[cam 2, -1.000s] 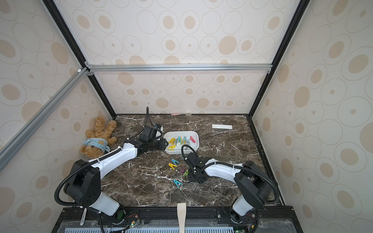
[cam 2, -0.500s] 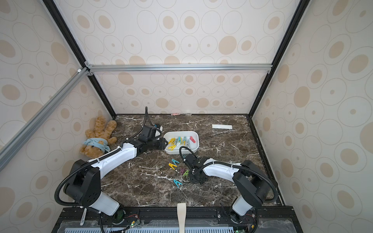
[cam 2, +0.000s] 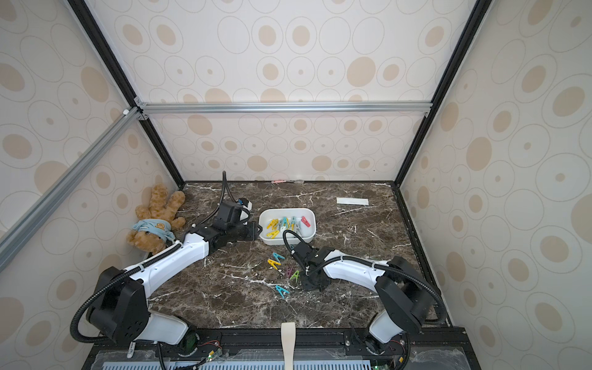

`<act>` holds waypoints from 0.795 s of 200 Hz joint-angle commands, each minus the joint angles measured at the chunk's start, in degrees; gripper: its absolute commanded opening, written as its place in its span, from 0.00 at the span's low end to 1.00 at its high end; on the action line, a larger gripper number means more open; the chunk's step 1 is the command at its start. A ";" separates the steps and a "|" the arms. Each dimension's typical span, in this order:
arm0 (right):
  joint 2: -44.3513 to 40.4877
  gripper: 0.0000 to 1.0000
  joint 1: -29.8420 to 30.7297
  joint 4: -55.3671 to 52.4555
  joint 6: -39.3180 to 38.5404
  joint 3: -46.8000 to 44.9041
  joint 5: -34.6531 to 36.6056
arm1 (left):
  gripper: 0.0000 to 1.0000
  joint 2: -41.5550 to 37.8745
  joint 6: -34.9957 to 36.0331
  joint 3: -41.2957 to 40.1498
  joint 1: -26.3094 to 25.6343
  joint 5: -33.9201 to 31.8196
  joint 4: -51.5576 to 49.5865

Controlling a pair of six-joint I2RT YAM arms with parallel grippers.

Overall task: Put the clothespins into the storage box
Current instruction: Place the clothespin in the storage box.

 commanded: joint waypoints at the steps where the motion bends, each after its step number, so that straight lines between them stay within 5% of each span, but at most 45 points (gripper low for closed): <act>1: -1.53 0.00 -0.94 -5.31 -6.38 8.15 1.61 | 0.43 -1.97 -4.18 -2.60 0.37 -0.17 0.10; 92: 19.33 0.00 -14.88 -8.65 -20.94 42.42 -9.05 | 0.44 -9.94 -9.67 -9.52 0.38 -4.09 -1.59; 159: 33.30 0.00 -18.79 -7.64 -23.31 51.36 -12.03 | 0.44 -8.98 -9.40 -8.95 0.44 -4.36 -4.55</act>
